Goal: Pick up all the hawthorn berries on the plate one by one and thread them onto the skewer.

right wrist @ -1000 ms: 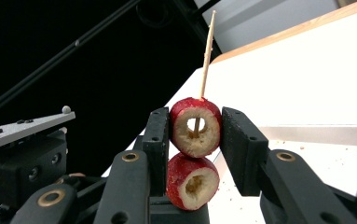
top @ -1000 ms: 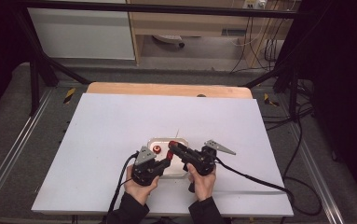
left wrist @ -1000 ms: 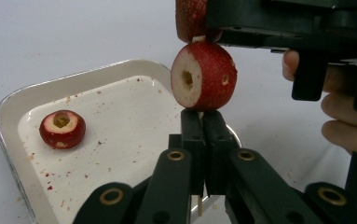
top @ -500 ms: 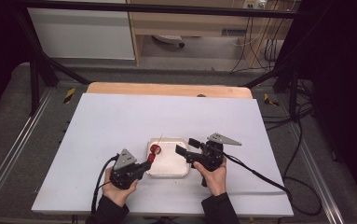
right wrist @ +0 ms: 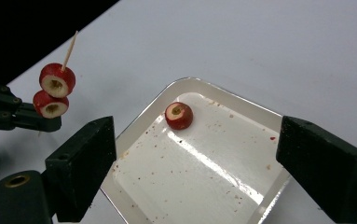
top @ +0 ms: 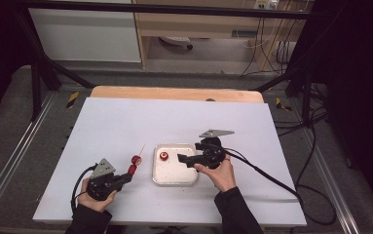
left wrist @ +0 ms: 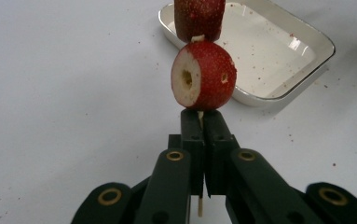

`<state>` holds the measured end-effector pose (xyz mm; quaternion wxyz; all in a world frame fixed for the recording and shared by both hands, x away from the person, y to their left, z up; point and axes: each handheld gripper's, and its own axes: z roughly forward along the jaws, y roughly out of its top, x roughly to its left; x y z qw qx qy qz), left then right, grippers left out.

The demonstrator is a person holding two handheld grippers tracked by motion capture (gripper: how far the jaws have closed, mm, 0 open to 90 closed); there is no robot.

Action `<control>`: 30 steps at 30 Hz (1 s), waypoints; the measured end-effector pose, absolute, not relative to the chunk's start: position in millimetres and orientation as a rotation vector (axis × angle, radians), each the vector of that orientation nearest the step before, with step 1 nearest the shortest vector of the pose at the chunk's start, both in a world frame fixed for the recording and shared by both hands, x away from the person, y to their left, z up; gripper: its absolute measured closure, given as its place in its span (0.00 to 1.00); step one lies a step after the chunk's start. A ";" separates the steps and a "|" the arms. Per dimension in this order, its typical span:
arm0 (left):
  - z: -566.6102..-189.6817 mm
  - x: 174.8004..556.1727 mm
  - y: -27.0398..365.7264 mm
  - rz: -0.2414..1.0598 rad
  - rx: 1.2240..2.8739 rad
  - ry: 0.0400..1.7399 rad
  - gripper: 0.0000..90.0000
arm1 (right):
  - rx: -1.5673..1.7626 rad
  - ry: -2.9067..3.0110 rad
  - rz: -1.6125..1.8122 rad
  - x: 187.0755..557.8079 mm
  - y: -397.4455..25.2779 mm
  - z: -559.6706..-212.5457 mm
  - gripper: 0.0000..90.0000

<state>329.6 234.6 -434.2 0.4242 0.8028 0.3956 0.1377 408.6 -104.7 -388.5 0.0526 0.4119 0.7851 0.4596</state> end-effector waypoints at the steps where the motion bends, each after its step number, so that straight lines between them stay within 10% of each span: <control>1: -435.3 329.6 235.2 0.348 2.015 0.987 0.98 | 1.237 2.417 1.367 411.2 -99.9 -387.3 0.15; 30: -438.6 331.2 251.2 0.334 2.035 1.007 0.98 | 0.995 2.856 0.692 475.1 0.5 -409.0 0.49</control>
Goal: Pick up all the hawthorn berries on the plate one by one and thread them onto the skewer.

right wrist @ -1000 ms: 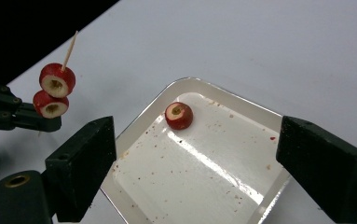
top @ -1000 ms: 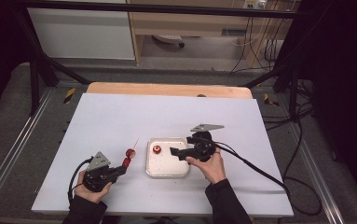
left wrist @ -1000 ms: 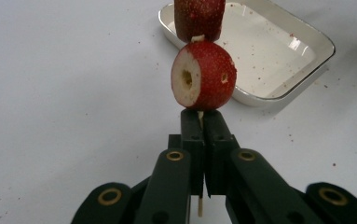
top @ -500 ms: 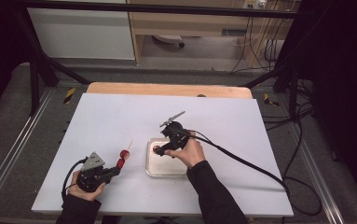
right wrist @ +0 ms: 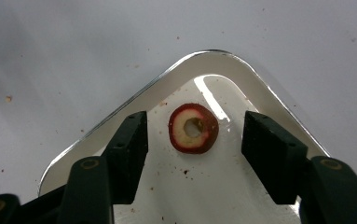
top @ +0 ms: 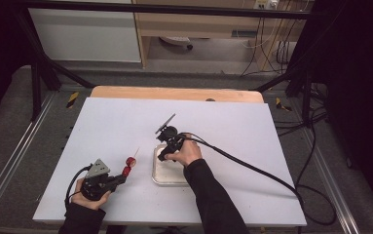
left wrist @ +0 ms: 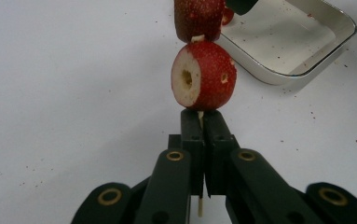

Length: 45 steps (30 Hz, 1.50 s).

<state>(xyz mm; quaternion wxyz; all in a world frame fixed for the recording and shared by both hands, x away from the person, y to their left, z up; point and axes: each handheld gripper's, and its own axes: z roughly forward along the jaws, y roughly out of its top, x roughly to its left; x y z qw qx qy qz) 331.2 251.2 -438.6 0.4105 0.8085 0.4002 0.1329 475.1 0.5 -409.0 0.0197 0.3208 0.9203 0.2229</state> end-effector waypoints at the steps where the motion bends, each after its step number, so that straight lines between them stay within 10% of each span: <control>1: -438.7 331.3 251.2 0.334 2.036 1.007 0.98 | 0.997 2.865 0.688 476.3 0.5 -409.9 0.50; 45: -439.1 329.7 247.9 0.343 2.051 0.993 0.98 | 1.081 2.836 0.753 472.0 -11.5 -386.4 0.69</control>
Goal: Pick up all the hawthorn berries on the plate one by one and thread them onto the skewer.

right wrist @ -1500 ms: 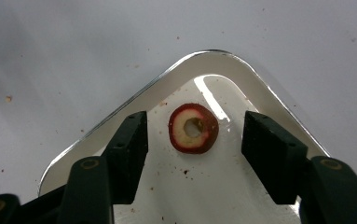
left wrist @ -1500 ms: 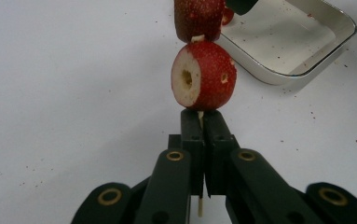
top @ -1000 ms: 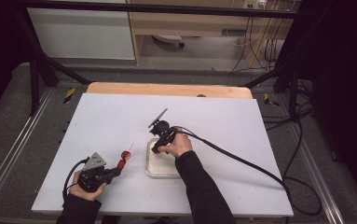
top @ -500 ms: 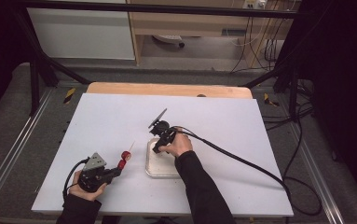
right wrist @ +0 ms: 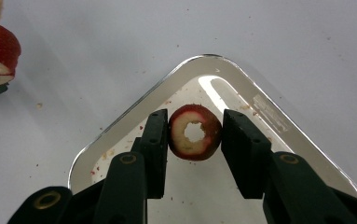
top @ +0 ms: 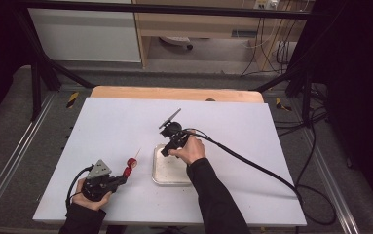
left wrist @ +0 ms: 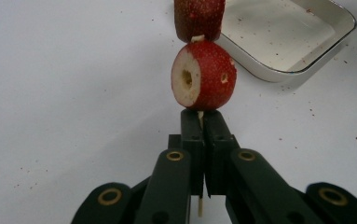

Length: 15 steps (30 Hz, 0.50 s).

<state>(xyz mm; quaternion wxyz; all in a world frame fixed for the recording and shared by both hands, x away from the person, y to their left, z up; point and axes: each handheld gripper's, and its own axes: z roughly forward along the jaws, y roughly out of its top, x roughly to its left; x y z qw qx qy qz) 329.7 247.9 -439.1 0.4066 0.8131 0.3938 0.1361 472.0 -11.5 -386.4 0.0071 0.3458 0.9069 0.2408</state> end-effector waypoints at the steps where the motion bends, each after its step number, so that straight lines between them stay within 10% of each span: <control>1: -438.8 329.5 247.8 0.343 2.051 0.992 0.98 | 1.091 2.834 0.760 470.2 -12.6 -384.6 0.70; 15: -436.5 326.1 241.1 0.357 2.046 0.970 0.98 | 1.219 2.722 1.034 444.7 -48.9 -383.6 0.70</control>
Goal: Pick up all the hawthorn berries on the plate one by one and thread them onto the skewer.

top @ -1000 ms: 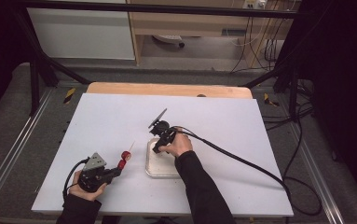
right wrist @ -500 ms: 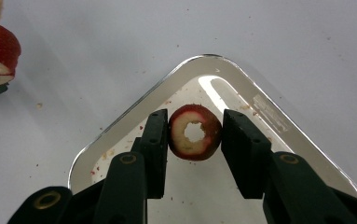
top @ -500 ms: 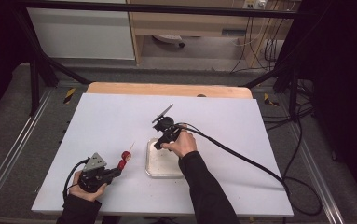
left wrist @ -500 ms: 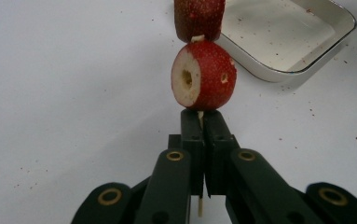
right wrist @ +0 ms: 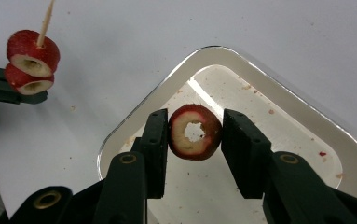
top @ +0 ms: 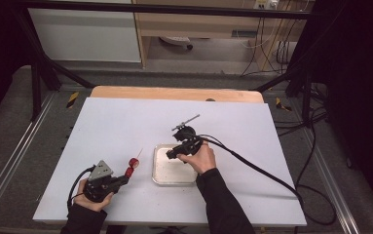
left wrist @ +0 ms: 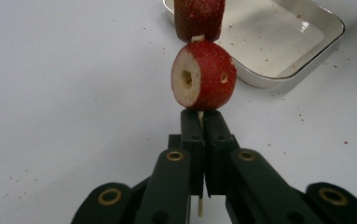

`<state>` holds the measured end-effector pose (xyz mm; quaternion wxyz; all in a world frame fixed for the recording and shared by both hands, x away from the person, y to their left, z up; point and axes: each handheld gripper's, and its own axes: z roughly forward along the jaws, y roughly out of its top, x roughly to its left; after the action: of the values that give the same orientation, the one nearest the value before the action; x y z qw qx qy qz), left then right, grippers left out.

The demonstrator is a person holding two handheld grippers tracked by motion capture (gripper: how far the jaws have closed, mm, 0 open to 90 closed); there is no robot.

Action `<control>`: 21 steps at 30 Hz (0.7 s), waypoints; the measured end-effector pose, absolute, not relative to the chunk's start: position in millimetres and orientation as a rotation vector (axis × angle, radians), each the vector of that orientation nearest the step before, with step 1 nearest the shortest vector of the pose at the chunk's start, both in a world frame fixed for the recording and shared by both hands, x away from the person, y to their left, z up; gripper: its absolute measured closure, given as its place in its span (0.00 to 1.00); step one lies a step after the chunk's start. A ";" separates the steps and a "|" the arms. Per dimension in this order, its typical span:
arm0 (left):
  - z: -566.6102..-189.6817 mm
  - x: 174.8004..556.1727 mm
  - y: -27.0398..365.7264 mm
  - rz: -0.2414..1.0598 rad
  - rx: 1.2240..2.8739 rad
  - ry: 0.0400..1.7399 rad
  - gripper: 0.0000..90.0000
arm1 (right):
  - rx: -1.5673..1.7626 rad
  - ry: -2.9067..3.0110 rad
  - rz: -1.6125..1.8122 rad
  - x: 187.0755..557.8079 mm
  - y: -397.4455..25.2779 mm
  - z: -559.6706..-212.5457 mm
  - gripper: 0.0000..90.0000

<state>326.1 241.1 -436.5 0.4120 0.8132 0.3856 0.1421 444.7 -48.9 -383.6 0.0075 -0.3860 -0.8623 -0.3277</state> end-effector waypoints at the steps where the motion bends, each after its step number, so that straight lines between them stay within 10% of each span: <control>1: -436.5 325.9 240.4 0.356 2.045 0.970 0.98 | -1.217 -2.672 -1.057 442.0 -52.3 -384.8 0.70; 21: -433.5 318.9 206.1 0.376 2.027 0.943 0.98 | -1.353 -2.357 -1.565 397.1 -107.9 -404.2 0.70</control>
<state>318.9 206.1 -433.5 0.4235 0.8100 0.3768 0.1504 397.1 -107.9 -404.2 0.0027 -0.4316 -0.7514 -0.4991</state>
